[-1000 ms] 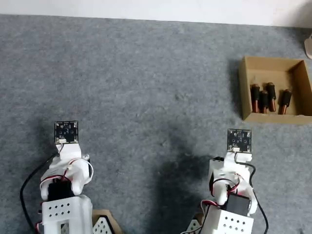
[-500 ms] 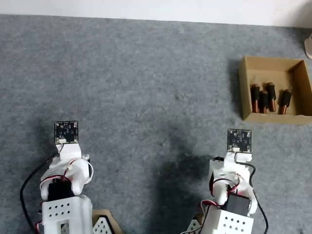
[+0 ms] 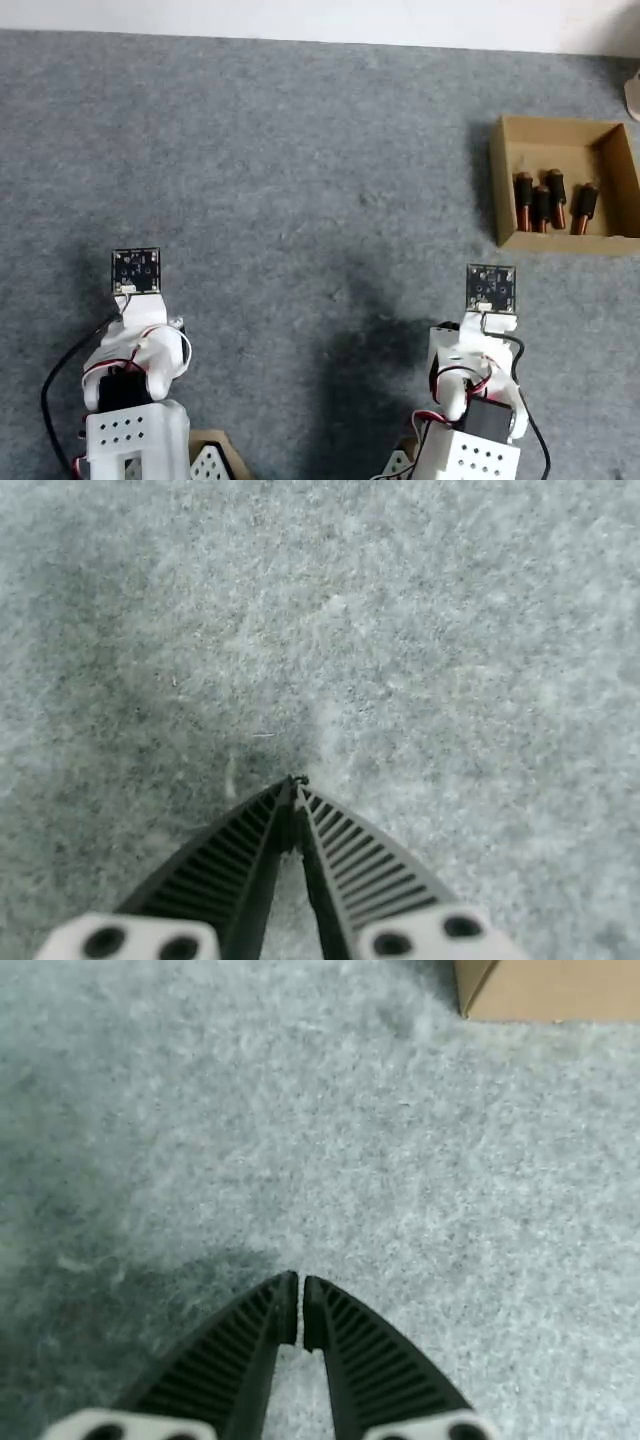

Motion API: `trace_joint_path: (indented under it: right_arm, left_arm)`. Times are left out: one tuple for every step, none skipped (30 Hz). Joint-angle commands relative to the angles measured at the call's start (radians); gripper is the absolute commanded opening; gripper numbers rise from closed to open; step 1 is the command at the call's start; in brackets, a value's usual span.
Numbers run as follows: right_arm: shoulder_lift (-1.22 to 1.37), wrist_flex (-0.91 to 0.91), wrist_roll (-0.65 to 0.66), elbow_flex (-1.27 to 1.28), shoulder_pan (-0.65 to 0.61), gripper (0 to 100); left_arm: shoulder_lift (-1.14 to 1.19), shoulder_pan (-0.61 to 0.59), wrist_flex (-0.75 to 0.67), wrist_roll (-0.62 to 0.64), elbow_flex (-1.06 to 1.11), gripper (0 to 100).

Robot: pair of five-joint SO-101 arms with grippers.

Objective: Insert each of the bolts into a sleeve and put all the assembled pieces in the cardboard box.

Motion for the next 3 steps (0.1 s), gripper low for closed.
trace_joint_path:
  right_arm:
    - [0.004,0.002,0.011,0.139,-0.001,0.5]
    - [0.004,0.002,0.011,0.139,-0.001,0.5]
    - [0.004,0.002,0.011,0.139,-0.001,0.5]
  left_arm:
    - [-0.004,-0.008,0.003,-0.006,0.002,1]
    - [-0.004,-0.008,0.003,-0.006,0.002,1]
    - [-0.004,-0.008,0.003,-0.006,0.002,1]
